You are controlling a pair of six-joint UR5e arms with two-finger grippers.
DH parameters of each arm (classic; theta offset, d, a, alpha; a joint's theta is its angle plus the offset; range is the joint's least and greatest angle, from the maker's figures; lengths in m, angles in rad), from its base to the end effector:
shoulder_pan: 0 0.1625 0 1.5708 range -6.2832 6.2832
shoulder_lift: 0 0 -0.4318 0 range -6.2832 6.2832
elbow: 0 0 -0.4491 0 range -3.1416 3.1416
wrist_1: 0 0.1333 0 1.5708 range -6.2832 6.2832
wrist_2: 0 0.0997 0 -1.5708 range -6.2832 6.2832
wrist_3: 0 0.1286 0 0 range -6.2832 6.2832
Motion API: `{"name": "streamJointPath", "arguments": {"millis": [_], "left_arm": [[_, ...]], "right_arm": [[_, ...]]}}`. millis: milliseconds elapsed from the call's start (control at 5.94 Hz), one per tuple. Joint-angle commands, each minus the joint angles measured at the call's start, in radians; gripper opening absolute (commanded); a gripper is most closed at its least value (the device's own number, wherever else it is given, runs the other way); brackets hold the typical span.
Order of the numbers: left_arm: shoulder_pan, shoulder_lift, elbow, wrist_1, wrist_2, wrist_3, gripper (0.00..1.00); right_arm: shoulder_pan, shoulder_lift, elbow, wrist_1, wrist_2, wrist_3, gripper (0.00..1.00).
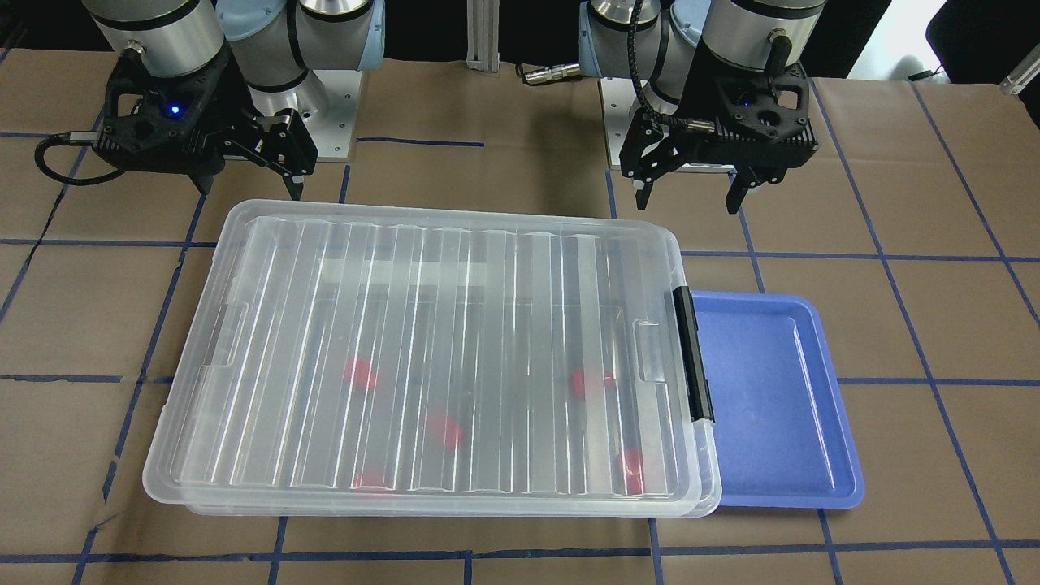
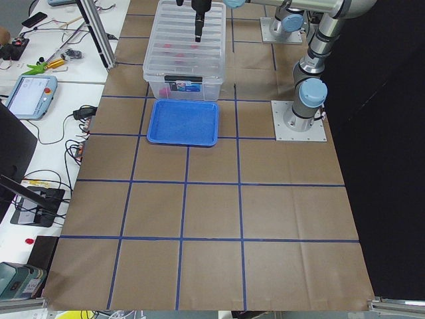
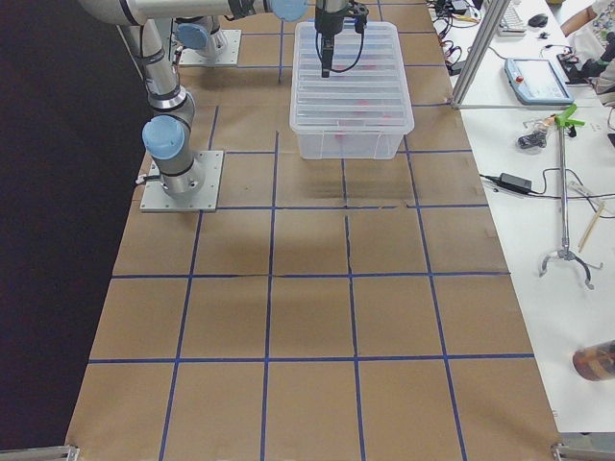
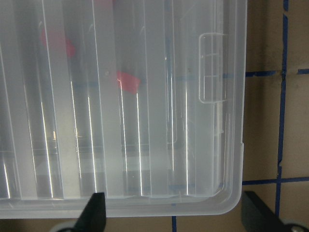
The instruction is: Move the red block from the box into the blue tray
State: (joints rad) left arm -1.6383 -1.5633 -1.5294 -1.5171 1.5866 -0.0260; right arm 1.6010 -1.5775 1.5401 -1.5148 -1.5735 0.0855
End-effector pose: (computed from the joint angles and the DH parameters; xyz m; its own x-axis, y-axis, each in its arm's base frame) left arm -0.1686 -0.5475 0.4985 -0.9991 0.0400 -0.0131 0.0411 0.9939 -0.1028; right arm 0.1493 -0.5389 0.4807 -0.9985 0.0552 0.0043 0.0553 0.9983 0.0183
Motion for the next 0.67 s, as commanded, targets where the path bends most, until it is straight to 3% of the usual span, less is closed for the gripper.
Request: {"name": "streamJointPath", "arguments": {"millis": [0,505], "left_arm": [[0.000,0.002,0.000,0.000,0.000,0.000,0.99],[0.000,0.003,0.000,-0.003,0.001,0.000,0.99]], "right_arm": [[-0.006,0.017,-0.009,0.001,0.001,0.000,1.00],[-0.006,0.024,-0.012,0.002,0.000,0.000,1.00]]}}
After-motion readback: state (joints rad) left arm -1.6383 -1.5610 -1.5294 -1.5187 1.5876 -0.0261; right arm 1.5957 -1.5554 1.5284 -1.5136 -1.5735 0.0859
